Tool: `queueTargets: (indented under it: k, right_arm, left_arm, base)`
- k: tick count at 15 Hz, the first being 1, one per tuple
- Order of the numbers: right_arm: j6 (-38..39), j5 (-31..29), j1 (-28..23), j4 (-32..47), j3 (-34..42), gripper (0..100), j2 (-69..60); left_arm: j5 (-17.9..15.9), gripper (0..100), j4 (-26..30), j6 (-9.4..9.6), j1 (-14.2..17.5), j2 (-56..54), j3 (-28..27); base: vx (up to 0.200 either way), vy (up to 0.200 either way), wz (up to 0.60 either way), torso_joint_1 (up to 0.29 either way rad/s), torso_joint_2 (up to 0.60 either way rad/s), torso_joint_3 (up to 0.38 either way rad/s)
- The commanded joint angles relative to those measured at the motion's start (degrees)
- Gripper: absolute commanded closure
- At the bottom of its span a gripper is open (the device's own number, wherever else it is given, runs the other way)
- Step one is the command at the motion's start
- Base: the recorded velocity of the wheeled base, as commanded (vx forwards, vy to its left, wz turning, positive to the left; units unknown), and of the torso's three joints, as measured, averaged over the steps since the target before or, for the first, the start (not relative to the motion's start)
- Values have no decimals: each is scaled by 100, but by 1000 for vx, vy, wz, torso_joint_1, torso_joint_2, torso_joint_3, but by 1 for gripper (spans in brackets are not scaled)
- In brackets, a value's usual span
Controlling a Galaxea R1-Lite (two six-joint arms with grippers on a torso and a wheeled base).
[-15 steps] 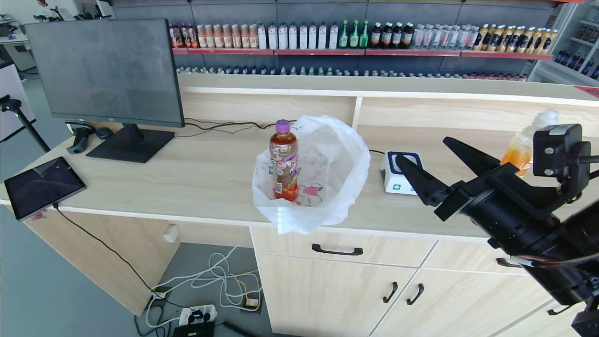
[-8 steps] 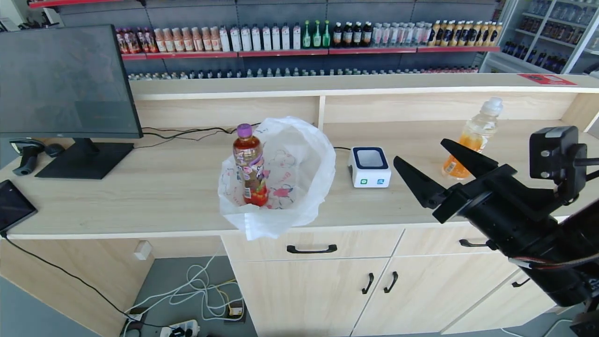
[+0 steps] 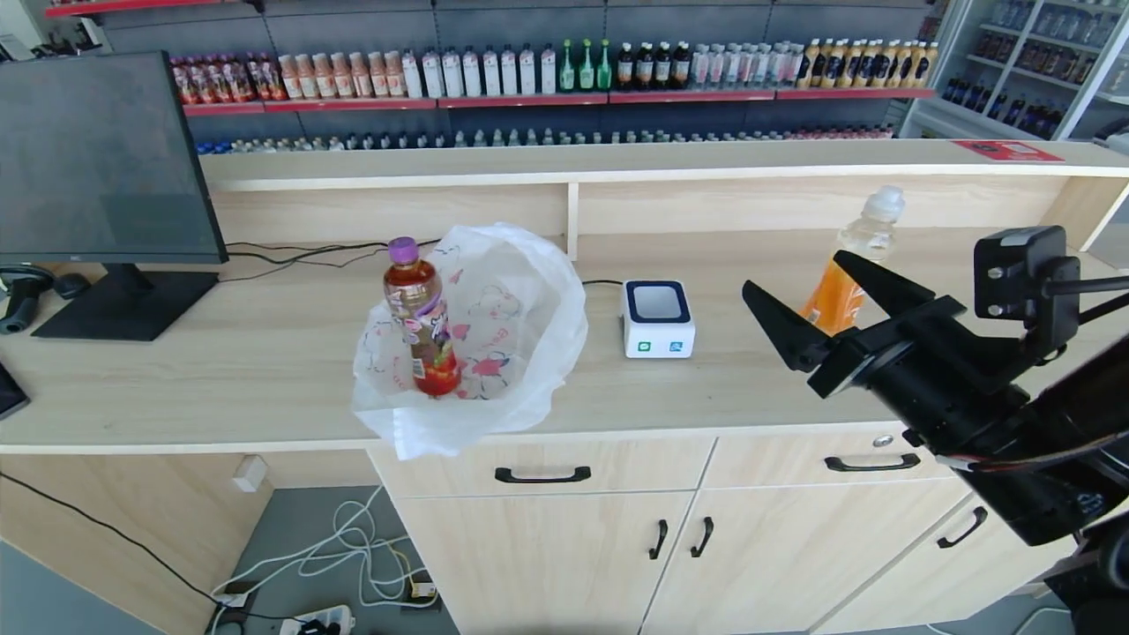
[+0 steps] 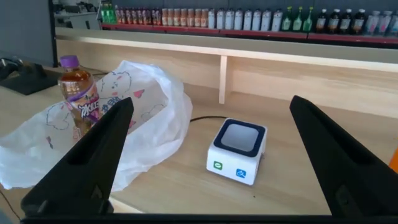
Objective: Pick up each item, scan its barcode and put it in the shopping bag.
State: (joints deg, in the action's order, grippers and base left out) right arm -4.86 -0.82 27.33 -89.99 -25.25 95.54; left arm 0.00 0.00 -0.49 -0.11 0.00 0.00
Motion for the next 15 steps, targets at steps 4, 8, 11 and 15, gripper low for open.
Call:
queueTargets:
  k: [4,8,11,15]
  right_arm:
    - [-6,3,9,-1,336,0,53]
    - [-6,3,9,-1,459,0,44]
    - [-6,-6,-17,-1,213,0,114]
    - [-6,-6,-316,-1,266,0,141]
  left_arm:
    - [0,0,0,-4,2,0,0]
    - [0,0,0,-13,-7,0,0]
    - [0,0,0,-13,2,0,0]
    - [0,0,0,-13,-7,0,0]
  base:
    - [0,-200,150,6,1,2]
    - [0,-200,600,0,1,1]
    - [0,-200,200,4,1,-1]
    - [0,-100,0,1,2,0]
